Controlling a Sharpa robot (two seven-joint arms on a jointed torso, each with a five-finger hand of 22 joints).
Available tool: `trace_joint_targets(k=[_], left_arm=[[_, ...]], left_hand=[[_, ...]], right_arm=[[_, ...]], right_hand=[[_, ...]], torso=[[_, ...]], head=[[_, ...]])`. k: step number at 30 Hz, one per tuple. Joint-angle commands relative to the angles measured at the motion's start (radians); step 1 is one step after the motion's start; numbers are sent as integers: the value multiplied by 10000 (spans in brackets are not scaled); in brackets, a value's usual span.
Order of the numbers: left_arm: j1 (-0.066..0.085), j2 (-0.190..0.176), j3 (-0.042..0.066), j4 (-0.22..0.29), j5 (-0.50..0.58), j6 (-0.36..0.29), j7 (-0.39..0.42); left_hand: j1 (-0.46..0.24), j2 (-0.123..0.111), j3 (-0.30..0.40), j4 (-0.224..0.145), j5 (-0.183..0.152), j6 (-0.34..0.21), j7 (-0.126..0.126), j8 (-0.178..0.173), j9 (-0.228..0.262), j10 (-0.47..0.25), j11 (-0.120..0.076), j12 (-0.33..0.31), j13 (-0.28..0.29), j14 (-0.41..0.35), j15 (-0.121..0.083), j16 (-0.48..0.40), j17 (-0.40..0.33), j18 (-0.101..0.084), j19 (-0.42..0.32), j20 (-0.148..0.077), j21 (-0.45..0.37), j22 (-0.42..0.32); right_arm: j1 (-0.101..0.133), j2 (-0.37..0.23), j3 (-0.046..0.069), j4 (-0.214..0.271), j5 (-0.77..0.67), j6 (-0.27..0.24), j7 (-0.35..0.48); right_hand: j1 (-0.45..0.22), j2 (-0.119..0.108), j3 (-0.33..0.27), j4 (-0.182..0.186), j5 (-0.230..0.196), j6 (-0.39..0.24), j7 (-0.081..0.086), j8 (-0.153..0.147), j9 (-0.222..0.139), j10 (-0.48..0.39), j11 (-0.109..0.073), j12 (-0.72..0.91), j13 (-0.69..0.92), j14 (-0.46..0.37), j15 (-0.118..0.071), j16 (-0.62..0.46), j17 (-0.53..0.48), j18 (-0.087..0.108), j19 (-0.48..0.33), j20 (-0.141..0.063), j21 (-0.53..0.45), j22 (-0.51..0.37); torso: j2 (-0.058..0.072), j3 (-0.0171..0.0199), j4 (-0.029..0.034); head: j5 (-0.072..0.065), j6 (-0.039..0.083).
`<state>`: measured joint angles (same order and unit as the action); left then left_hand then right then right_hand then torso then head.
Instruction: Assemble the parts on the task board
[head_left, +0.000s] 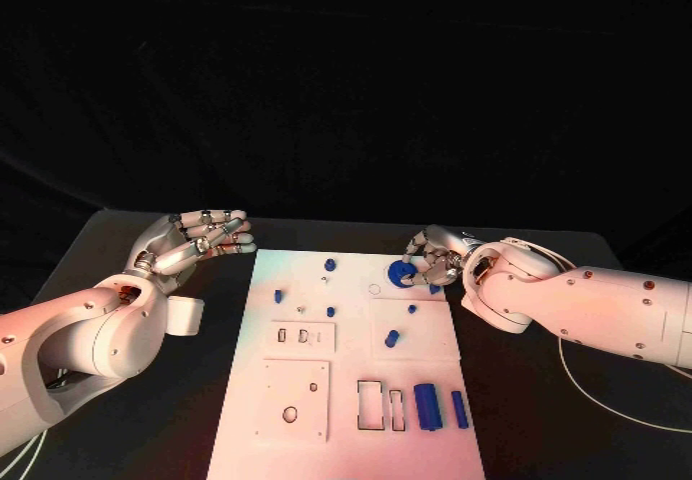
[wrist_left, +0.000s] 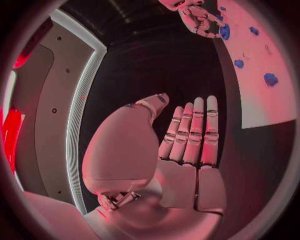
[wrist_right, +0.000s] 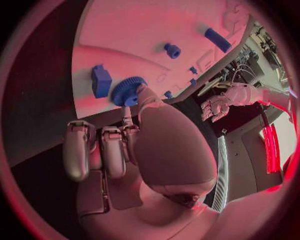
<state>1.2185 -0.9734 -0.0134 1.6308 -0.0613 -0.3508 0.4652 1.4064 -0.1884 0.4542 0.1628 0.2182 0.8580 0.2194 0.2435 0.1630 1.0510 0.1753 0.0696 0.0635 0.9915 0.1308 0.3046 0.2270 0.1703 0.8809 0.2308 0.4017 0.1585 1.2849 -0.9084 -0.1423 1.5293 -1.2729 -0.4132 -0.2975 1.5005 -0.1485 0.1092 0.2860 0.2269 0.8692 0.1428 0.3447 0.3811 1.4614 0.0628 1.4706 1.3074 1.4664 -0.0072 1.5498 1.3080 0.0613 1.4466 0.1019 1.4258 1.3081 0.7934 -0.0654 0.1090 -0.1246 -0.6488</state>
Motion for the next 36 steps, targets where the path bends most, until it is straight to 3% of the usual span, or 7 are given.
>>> trace_joint_targets(k=[1,7,12,23,30,36], left_arm=[[6,21,5,9,23,185,36],[6,19,4,9,23,181,30],[6,18,4,8,23,179,26],[4,12,3,-18,23,190,19],[2,24,0,-39,23,196,15],[2,40,-2,-47,23,202,12]], left_hand=[[-101,37,19,-33,-23,-13,194,-52,-16,-46,61,-64,8,-45,23,-75,14,94,-66,32,43,9],[-101,37,19,-33,-23,-13,194,-52,-16,-46,61,-64,8,-45,23,-75,14,94,-66,32,43,9],[-101,37,19,-33,-23,-13,194,-52,-16,-46,61,-64,8,-45,23,-75,14,94,-66,32,43,9],[-93,49,28,-42,-25,-13,194,-55,-17,-50,61,-64,8,-48,24,-83,17,95,-73,33,45,10],[-93,49,28,-42,-25,-13,194,-55,-17,-50,61,-64,8,-48,24,-83,17,95,-73,33,45,10],[-93,49,28,-42,-25,-13,194,-55,-17,-50,61,-64,8,-48,24,-83,17,95,-73,33,45,10]], right_arm=[[-36,16,-29,-3,-29,323,11],[-41,33,-29,46,-176,204,173],[-50,47,-29,102,-444,-60,228],[-56,153,-23,500,-1850,-1190,146],[-5,423,-13,1039,-2640,-1332,-51],[20,910,-10,1137,-3190,-1270,-282]], right_hand=[[288,25,649,-8,52,262,-31,-8,-39,292,-66,65,1557,898,-42,71,1897,-147,77,-51,38,987],[331,-163,1842,-69,46,744,-161,-28,-32,363,-174,127,1647,908,-136,79,1944,-160,105,-132,72,1063],[152,-324,2483,-158,29,1031,-259,-20,51,436,-258,189,1726,916,-209,85,1985,-174,142,-198,112,1133],[-636,-671,2870,-16,-12,1165,-310,-86,168,505,-304,235,1792,926,-250,92,2028,-207,228,-246,200,1265],[-764,-713,2885,3,-11,1171,-317,-103,184,518,-307,246,1807,931,-256,97,2052,-214,249,-249,223,1294],[-776,-721,2888,1,-10,1171,-319,-106,186,528,-309,257,1820,932,-257,99,2061,-224,273,-250,252,1327]], torso=[[-7,-2,8],[-6,-3,-5],[-9,-3,2],[-13,5,3],[-14,-2,10],[-6,-7,17]], head=[[-3,-7],[-7,4],[-12,6],[59,57],[67,76],[80,68]])
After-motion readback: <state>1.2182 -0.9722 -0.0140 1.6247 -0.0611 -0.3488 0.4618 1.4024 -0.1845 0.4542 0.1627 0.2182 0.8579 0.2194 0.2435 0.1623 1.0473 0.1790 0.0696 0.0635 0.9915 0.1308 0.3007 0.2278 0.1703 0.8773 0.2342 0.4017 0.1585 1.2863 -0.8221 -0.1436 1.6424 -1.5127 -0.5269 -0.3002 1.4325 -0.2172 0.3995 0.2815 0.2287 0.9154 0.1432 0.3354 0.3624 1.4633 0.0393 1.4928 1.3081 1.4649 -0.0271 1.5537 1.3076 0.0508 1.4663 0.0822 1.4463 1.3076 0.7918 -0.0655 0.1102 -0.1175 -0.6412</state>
